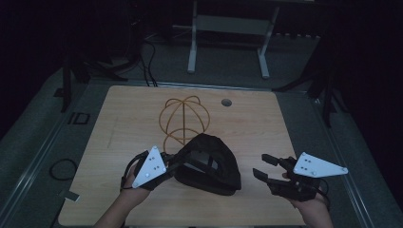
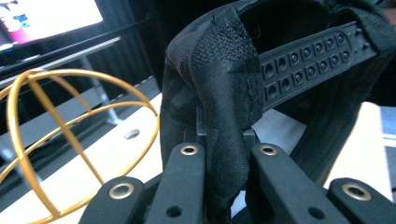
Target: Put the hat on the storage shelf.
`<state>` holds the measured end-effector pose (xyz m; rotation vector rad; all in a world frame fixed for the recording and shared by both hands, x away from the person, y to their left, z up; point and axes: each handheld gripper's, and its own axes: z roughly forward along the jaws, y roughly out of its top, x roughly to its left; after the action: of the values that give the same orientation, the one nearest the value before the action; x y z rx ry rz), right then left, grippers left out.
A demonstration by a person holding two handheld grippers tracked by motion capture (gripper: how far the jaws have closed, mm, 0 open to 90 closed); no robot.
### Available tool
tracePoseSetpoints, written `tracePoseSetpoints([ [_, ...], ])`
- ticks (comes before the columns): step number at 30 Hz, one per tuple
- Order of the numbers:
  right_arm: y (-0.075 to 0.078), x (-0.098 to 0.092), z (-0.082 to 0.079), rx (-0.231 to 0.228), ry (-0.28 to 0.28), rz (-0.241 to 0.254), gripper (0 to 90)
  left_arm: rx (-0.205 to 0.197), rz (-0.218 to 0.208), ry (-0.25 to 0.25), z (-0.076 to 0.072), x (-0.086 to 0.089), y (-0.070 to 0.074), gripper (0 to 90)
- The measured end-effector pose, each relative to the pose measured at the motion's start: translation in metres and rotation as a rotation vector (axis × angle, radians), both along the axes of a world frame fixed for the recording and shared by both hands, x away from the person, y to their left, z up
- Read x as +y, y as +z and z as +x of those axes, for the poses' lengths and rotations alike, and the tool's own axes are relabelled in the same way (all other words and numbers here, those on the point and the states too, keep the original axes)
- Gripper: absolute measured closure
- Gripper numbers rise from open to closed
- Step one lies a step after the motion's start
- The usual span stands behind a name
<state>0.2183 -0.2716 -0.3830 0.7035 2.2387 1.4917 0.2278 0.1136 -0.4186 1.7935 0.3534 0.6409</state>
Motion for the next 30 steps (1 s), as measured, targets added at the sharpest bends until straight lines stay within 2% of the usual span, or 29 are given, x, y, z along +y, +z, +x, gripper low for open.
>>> tracePoseSetpoints([
  [2,0.001,0.002,0.0,0.001,0.012,0.001,45.3,-0.008,0.0,-0.012,0.0,0.001,0.0,88.1],
  [3,0.001,0.004,0.001,0.0,0.023,0.0,46.0,-0.004,-0.007,-0.067,0.0,0.002,0.001,88.1],
  [4,0.003,0.01,0.001,-0.001,0.046,-0.003,46.0,-0.018,0.005,-0.092,-0.001,0.002,0.001,88.1],
  [6,0.004,0.011,0.002,0.0,0.055,0.001,46.0,-0.014,0.013,-0.148,-0.002,0.001,0.001,88.0],
  [8,0.005,0.014,0.002,-0.005,0.073,-0.001,46.0,-0.026,0.031,-0.177,-0.004,0.0,0.001,88.0],
  [11,0.007,0.019,0.001,-0.002,0.11,-0.006,46.0,-0.028,0.031,-0.219,-0.006,-0.001,0.0,88.0],
  [12,0.007,0.023,0.0,0.002,0.144,-0.01,46.0,-0.032,0.022,-0.249,-0.006,0.0,0.0,88.0],
  [13,0.007,0.023,0.0,0.002,0.144,-0.01,46.0,-0.041,0.018,-0.271,-0.006,0.0,-0.001,88.0],
  [16,0.005,0.031,-0.002,0.0,0.2,-0.043,46.0,-0.057,0.015,-0.362,-0.008,0.0,0.001,88.0],
  [20,0.004,0.035,-0.003,0.0,0.24,-0.051,46.0,-0.061,0.022,-0.387,-0.01,-0.003,0.001,87.9],
  [21,0.003,0.041,-0.005,0.001,0.29,-0.064,46.0,-0.072,0.028,-0.401,-0.011,-0.004,0.001,87.9],
  [24,0.001,0.049,-0.006,0.002,0.349,-0.075,46.1,-0.069,0.026,-0.406,-0.011,-0.007,0.001,87.9],
  [25,0.001,0.049,-0.006,0.002,0.349,-0.075,46.1,-0.073,0.031,-0.408,-0.011,-0.008,0.001,87.9],
  [28,0.0,0.054,-0.008,-0.007,0.38,-0.081,51.3,-0.076,0.025,-0.41,-0.011,-0.008,0.001,87.8],
  [29,0.001,0.055,-0.008,-0.014,0.398,-0.081,59.9,-0.069,0.027,-0.402,-0.01,-0.008,0.001,87.8],
  [30,0.001,0.055,-0.008,-0.014,0.398,-0.081,59.9,-0.065,0.025,-0.398,-0.01,-0.008,0.001,87.8],
])
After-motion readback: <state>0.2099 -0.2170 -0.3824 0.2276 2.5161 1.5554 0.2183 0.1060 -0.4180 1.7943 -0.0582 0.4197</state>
